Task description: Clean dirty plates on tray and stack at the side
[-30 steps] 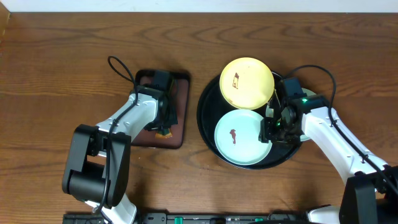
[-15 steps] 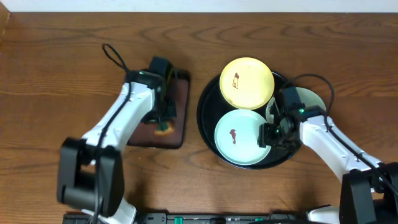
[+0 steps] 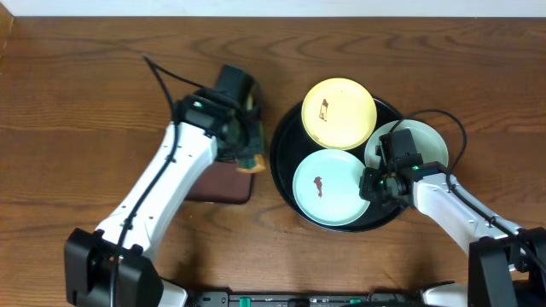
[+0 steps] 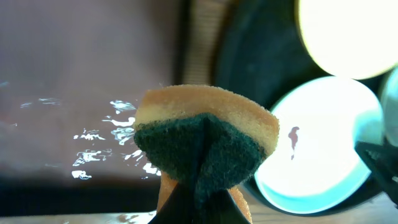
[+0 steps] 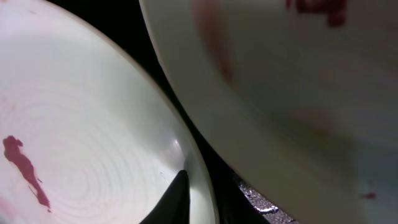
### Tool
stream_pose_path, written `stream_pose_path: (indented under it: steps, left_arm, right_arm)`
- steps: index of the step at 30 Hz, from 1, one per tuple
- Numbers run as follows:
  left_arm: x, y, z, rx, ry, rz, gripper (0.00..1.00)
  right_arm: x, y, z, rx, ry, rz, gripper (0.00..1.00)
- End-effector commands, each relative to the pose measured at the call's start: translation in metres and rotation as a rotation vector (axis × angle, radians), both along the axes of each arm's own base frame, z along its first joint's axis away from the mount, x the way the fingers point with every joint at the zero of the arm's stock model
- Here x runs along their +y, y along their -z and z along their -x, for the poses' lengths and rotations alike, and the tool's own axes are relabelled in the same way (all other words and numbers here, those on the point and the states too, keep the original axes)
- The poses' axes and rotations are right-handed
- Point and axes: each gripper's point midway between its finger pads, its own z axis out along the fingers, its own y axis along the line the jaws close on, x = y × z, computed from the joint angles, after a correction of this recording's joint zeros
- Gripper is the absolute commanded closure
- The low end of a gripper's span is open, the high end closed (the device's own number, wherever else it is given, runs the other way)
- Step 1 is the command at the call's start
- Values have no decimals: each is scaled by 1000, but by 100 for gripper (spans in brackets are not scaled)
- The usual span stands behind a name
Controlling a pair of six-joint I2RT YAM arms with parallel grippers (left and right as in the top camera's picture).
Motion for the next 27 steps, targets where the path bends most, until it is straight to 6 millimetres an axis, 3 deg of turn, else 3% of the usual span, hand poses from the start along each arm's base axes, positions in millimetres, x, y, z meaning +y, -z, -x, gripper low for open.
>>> stream_pose_path:
  steps: [1, 5, 7, 11, 15, 16, 19, 20, 27]
  left_arm:
    - [-25, -10, 0, -30, 11, 44, 93]
    - [-48, -9, 1, -49, 11, 78, 93]
    - [-56, -5, 3, -41, 11, 82, 93]
    - [-72, 8, 9, -10, 28, 77, 92]
    - [-103, 22, 14, 10, 56, 105, 93]
    - [-122, 30, 19, 26, 94, 139, 93]
    - [-148, 48, 29, 70, 97, 164, 92]
    - [-160, 64, 34, 94, 92, 159, 93]
    - [-187, 110, 38, 173, 111, 195, 93]
  right_arm:
    - [-12, 9, -2, -14, 27, 64, 81]
    - [-13, 10, -5, -28, 17, 77, 89]
    - [-14, 13, -3, -20, 4, 83, 99]
    - [-16, 19, 0, 0, 2, 95, 99]
    - [-17, 21, 8, 39, 26, 98, 99]
    - [-18, 22, 9, 43, 26, 99, 99]
    - [-18, 22, 9, 45, 25, 98, 99]
    - [-16, 22, 10, 47, 23, 89, 99]
    - [-16, 22, 10, 47, 22, 89, 99]
